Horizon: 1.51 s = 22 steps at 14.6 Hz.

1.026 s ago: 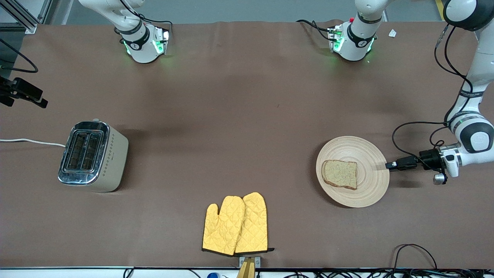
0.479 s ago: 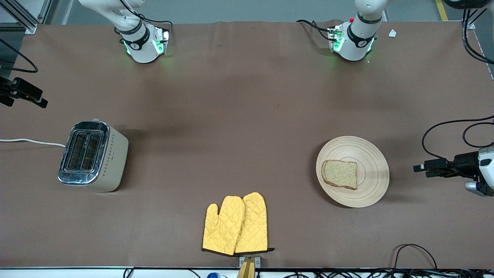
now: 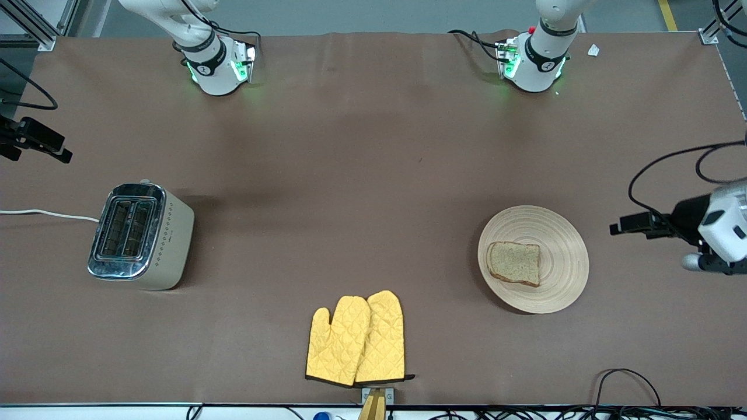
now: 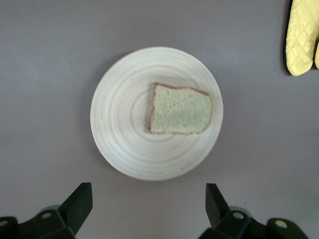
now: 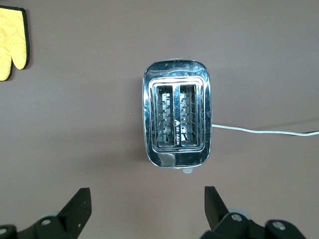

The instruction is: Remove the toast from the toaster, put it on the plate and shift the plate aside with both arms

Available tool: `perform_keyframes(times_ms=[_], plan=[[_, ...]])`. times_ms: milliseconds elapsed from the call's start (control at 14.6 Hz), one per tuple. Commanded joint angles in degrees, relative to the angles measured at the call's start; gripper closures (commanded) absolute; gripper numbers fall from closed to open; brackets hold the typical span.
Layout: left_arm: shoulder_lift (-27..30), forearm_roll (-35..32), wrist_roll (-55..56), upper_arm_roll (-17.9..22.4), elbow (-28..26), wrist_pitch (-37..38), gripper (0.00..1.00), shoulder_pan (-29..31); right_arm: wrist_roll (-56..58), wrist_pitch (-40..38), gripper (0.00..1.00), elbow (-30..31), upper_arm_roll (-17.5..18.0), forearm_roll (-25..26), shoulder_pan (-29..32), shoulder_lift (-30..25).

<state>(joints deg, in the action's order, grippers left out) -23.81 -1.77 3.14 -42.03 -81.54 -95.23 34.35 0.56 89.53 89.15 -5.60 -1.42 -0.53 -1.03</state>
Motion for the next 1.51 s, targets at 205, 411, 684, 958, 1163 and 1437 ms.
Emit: perform_keyframes(times_ms=[205, 411, 684, 958, 1163, 1437], plan=[[9.3, -1.74, 1.7, 1.31, -1.43, 4.6, 0.0, -3.75, 0.67, 0.29, 0.0, 0.15, 0.86, 0.81, 0.79, -1.43], [14.48, -1.74, 1.61, 15.26, -1.78, 6.36, 0.0, -16.55, 0.75, -1.19, 0.0, -2.39, 0.86, 0.98, 0.53, -1.17], [19.32, -0.95, 1.35, 28.81, -2.56, 9.43, 0.0, -28.87, 1.71, -2.26, 0.0, -3.37, 0.77, 1.6, 0.35, -0.55], [25.82, 1.15, 1.17, 37.37, -8.53, 10.85, 0.0, -36.28, 2.51, -2.34, 0.0, -3.37, 0.77, 1.77, 0.0, -0.64], [28.29, 1.42, 1.26, 37.37, -11.17, 10.85, 0.0, -37.51, 2.51, -2.35, 0.0, -3.37, 0.68, 2.74, -0.97, -0.64], [29.0, 1.42, 1.43, 36.84, -11.1, 10.85, 0.0, -37.25, 2.16, -2.35, 0.0, -3.28, 0.68, 2.65, -0.79, -0.55]])
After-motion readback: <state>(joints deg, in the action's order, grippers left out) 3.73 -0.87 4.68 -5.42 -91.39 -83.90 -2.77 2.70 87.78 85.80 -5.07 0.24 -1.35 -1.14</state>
